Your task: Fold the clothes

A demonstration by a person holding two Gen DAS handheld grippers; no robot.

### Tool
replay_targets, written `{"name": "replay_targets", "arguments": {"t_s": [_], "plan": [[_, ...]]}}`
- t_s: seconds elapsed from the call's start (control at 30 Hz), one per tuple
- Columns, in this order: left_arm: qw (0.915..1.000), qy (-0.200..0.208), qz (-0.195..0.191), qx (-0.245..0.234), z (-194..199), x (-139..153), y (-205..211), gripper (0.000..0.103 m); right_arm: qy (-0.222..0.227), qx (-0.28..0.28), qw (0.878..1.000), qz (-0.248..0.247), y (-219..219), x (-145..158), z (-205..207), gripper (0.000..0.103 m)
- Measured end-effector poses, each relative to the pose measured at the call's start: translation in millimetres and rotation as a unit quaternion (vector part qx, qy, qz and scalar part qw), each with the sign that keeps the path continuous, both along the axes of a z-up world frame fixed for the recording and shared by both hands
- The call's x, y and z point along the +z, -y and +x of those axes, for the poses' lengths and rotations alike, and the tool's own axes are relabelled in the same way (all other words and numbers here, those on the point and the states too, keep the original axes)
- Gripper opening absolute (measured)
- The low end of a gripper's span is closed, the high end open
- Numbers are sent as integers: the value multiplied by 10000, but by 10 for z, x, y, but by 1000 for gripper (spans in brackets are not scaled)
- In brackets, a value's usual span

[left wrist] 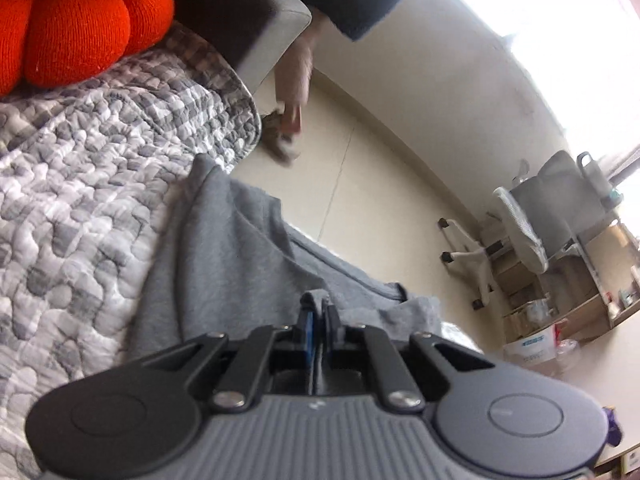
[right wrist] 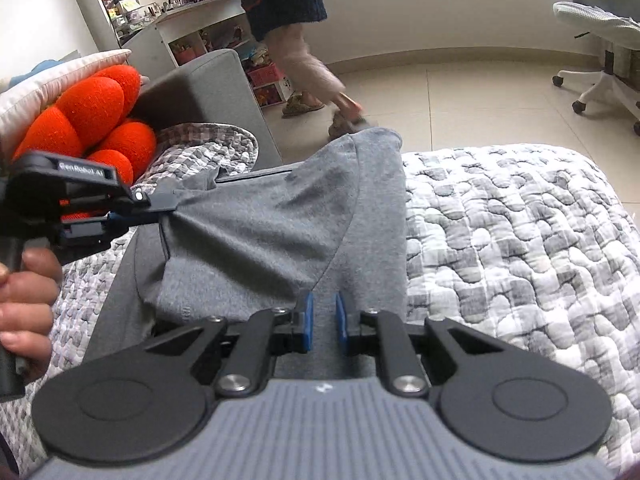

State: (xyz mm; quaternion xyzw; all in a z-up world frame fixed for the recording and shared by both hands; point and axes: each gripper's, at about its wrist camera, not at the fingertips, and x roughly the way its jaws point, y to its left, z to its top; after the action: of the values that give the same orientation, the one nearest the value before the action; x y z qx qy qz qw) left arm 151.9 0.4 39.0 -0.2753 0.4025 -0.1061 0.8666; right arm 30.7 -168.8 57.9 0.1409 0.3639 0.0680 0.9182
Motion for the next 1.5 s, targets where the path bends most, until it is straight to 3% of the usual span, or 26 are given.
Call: {"name": "replay_targets", "arguments": {"t_s": [0.17, 0.53, 0.67, 0.77, 1.03, 1.2, 1.33, 1.5], "plan": [[9997, -214, -68, 84, 22, -175, -76, 6, 30, -30, 9999, 145, 68, 26, -11, 17], [9992, 199, -348, 49, -45, 192, -28, 5, 46, -27, 10000, 58, 40, 40, 17, 19], [9997, 93, 171, 134, -15, 26, -49, 5, 25, -31, 10000, -82, -2, 28, 28, 17], [9994, -212, 166, 238, 19, -236, -160, 4, 34, -25, 9998, -214, -37, 34, 35, 17], [9996, 88, 9, 251, -48, -23, -249, 6, 240, 132, 9994, -209, -154, 109, 5, 20], [9997, -138, 191, 79, -96, -50, -155, 6, 184, 574, 9976, -339, -388, 75, 33, 20], [9986, -371, 377, -6, -180, -9, -113, 10, 157, 711, 9945, -751, -544, 47, 32, 20], [9972, -590, 452, 1, -440, 107, -146, 15, 496, 971, 9928, -498, -606, 193, -19, 20]]}}
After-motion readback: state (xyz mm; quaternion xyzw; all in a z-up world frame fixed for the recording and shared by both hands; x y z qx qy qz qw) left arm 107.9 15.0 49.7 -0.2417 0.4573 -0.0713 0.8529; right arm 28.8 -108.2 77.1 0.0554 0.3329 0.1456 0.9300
